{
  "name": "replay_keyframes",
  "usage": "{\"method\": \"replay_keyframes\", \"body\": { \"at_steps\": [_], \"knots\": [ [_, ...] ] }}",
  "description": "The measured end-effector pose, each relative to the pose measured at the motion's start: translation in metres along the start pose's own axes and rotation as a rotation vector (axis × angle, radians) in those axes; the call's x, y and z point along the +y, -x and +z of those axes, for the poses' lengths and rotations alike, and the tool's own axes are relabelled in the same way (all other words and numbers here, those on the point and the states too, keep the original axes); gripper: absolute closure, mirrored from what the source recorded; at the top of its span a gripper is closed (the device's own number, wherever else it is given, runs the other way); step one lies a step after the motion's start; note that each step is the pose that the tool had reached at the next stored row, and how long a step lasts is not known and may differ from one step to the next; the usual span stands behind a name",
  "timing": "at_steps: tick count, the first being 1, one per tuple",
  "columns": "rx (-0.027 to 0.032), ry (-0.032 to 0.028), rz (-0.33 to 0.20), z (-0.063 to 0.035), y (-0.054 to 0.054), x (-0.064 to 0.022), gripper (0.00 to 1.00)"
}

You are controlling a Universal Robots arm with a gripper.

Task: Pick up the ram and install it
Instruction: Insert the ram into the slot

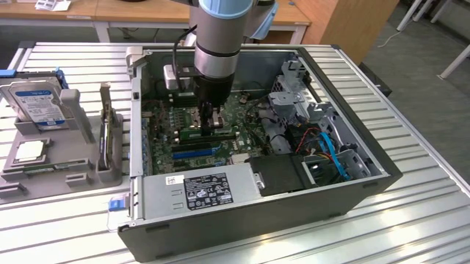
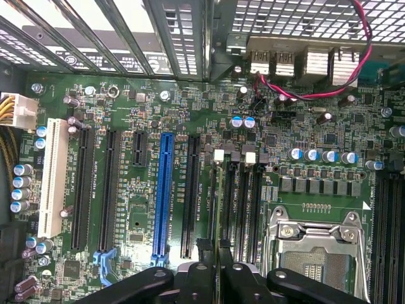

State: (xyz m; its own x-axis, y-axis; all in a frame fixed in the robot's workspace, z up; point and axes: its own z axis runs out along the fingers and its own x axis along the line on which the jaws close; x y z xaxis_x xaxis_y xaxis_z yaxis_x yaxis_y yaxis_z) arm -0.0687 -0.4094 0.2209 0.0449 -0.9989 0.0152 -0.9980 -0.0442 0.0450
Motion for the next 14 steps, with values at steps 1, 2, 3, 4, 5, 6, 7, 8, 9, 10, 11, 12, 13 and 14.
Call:
{"method": "replay_keyframes", "body": {
  "at_steps": [1, 2, 3, 4, 5, 6, 7, 8, 9, 10, 11, 12, 13, 14],
  "knots": [
    [-0.0002, -0.0001, 0.0, 0.0001, 0.0, 0.0, 0.87],
    [-0.0003, -0.0001, 0.0, 0.0001, -0.0001, 0.0, 0.87],
    [-0.0002, 0.0, 0.0, 0.0001, -0.0003, 0.0, 0.87],
    [-0.0002, -0.0001, 0.0, 0.0001, -0.0004, 0.0, 0.87],
    [-0.0002, -0.0001, 0.0, 0.0001, -0.0004, 0.0, 0.87],
    [-0.0002, -0.0001, 0.0, 0.0001, -0.0004, 0.0, 0.87],
    [-0.0001, 0.0, 0.0, 0.0002, -0.0005, 0.0, 0.87],
    [0.0001, -0.0002, 0.0, 0.0008, -0.0005, 0.0, 0.87],
    [0.0002, -0.0004, 0.0, 0.0019, -0.0005, -0.0001, 0.87],
    [0.0001, -0.001, 0.0, 0.0029, -0.0004, -0.0002, 0.87],
    [0.0002, -0.0013, 0.0, 0.0034, -0.0004, -0.0002, 0.87],
    [0.0004, -0.0012, 0.0, 0.0036, -0.0005, -0.0001, 0.87],
    [0.0004, -0.0013, 0.0, 0.0036, -0.0005, -0.0001, 0.87],
    [0.0004, -0.0013, 0.0, 0.0036, -0.0005, -0.0001, 0.87]
  ]
}}
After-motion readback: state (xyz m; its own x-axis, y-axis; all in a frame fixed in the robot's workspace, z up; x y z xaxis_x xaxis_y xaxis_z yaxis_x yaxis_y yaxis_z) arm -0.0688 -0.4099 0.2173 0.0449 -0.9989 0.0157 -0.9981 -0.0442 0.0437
